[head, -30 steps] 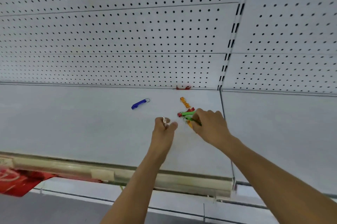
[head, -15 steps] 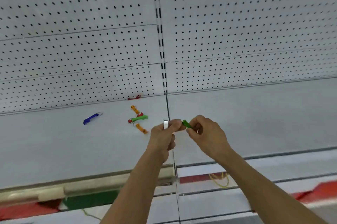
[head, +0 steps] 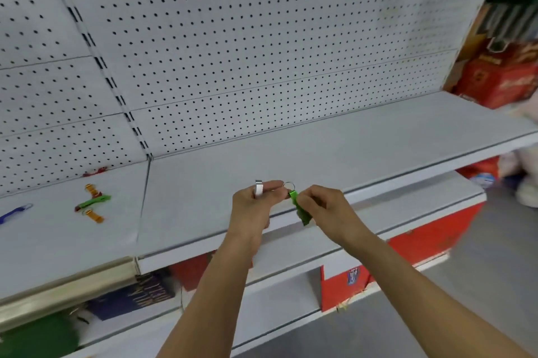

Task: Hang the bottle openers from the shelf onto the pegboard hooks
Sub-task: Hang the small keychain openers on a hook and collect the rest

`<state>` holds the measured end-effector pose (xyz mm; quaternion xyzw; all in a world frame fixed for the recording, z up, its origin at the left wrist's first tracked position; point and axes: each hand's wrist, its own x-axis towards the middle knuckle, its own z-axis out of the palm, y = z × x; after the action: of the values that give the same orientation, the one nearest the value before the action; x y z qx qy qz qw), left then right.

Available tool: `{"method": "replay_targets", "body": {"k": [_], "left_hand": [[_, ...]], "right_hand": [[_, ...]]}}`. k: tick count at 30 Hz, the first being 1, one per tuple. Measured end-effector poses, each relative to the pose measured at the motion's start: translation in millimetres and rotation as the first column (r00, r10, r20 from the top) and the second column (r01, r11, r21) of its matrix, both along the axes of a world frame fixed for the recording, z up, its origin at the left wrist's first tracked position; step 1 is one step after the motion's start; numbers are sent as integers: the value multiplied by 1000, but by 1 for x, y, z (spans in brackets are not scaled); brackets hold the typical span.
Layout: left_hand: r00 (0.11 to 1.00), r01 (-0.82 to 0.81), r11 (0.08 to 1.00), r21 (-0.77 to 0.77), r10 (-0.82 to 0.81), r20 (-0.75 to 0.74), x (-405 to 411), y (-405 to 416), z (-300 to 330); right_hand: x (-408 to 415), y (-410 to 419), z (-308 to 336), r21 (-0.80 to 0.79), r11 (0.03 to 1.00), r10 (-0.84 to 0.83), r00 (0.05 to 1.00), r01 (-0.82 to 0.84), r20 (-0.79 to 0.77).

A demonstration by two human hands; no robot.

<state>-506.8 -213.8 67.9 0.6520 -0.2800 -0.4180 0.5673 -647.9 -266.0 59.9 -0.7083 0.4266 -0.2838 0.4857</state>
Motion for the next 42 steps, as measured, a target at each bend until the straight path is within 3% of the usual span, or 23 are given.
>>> {"method": "replay_targets", "body": {"k": [6, 10, 19, 32, 42], "left_hand": [[996, 68, 996, -54, -65, 67, -51, -22, 19], [985, 137, 982, -127, -122, 121, -80, -51, 25], [948, 220, 963, -154, -174, 267, -122, -135, 36], [991, 128, 958, -256, -111, 76, -167, -255, 98], [976, 136, 926, -351, -64, 209, -186, -298, 127]], "right_hand": [[-46, -18, 9, 111, 991, -94, 985, 79, 145], [-75, -43, 18, 97, 984, -169, 960, 151, 222], [-121, -122, 33, 56, 975, -222, 949, 215, 225], [-161, -248, 108, -93, 967, -167, 866, 237, 471], [-188, -311, 189, -208, 931, -95, 752, 298, 652]]}}
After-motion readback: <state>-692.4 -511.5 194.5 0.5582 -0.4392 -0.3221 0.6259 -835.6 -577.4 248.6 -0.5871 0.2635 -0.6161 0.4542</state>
